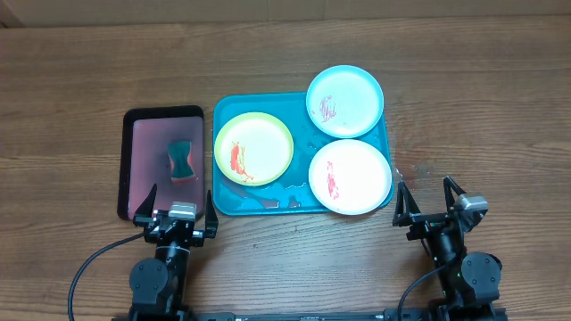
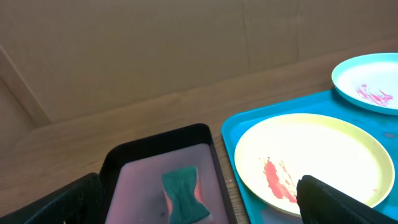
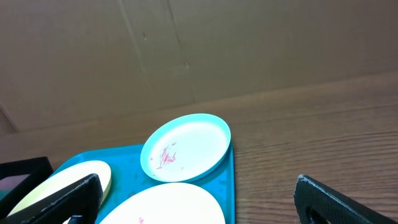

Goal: Clean dirty plates on tray and stack at the side

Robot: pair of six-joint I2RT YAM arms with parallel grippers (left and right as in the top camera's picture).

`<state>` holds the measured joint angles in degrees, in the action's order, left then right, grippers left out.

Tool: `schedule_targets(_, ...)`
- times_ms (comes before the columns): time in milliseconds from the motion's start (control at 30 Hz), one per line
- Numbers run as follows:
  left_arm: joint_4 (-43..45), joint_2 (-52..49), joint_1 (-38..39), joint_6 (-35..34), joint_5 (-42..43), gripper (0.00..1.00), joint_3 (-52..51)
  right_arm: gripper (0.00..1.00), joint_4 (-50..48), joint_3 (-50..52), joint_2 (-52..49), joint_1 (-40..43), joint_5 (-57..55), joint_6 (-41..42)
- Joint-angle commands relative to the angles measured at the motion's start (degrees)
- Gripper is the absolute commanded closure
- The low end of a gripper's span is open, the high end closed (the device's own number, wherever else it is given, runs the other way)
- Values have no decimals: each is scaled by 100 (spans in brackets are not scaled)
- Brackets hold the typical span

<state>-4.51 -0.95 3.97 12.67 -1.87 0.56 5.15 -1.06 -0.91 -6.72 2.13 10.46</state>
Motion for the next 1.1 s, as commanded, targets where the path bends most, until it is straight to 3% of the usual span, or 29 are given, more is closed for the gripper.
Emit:
schedule_targets(0, 13, 70, -68, 166, 87, 0, -31, 0, -48, 57, 28, 31, 9, 0)
schedule_targets(567, 20, 68, -68, 173, 87, 0, -31, 0, -68, 57, 28, 31, -127, -2)
schedule_targets(700, 221, 70, -68, 584, -46, 0, -28, 0, -33, 57, 28, 31, -151, -4)
schedule_targets(1000, 26, 66, -68, 551, 24, 0, -28, 0, -33, 57, 28, 37, -208, -2)
schedule_targets(1067, 17, 66, -68, 286, 166, 0, -28, 0, -31, 57, 28, 35, -245, -2)
